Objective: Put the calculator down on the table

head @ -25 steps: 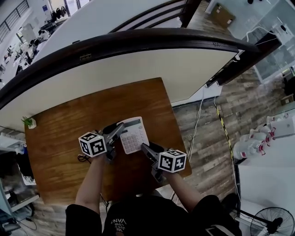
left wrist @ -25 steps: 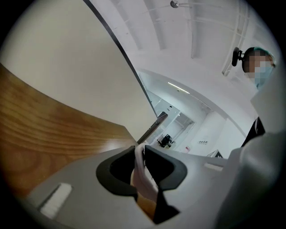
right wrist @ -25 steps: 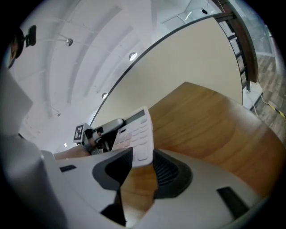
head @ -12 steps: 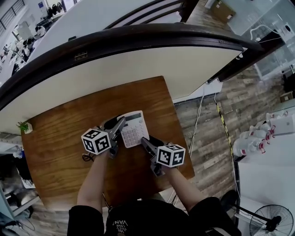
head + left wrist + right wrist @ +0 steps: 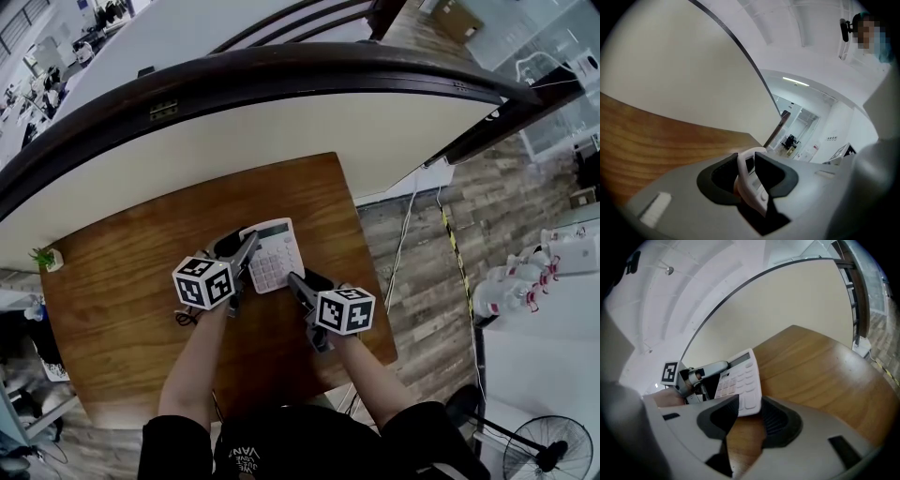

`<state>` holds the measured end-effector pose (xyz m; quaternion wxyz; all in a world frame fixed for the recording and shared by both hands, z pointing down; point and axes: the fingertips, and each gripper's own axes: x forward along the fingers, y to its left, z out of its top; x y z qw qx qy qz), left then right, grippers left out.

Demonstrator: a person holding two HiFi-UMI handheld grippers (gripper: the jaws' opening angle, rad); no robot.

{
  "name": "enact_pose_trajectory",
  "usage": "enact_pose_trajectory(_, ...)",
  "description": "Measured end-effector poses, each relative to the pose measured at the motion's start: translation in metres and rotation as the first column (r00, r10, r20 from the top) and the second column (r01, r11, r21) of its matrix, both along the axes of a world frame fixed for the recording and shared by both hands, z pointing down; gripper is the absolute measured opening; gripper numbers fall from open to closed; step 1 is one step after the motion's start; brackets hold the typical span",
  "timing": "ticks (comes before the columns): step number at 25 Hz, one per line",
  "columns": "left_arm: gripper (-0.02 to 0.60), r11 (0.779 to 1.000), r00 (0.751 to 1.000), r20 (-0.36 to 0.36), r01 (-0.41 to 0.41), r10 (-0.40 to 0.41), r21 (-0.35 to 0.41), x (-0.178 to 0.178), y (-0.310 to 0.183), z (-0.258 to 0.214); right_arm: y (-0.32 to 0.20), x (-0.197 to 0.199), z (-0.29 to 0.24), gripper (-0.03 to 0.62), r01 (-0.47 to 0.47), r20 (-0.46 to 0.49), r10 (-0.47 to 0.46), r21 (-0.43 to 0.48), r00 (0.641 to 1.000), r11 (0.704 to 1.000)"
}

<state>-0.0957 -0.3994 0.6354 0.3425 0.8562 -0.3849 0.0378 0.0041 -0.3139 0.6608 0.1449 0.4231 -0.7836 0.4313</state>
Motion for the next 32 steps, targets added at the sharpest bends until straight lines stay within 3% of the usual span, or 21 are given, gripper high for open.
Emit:
enact_pose_trajectory(16,0.117,1.0,0.988,0.152,0.0,0.002,-0.014,0.002,-0.003,0.012,-0.002,-0.005,0.009,0.143,0.055,-0.166,-0.053,0.008,0.985,0.998)
enact_pose_trajectory(21,0.14,1.0,0.964,0.265,0.006,-0.006,0.002,-0.005,-0.002,0.019,-0.004,-0.006,0.008,0.143,0.086,-0.23,-0.075,0.04,0.97,0.995)
enact_pose_trajectory(32,0.141,0.999,0.95,0.31,0.037,-0.046,0.035,-0.012,0.002,0.016,0.003,0.005,-0.005,0.143,0.066,-0.223,-0.046,0.079,0.974,0.995)
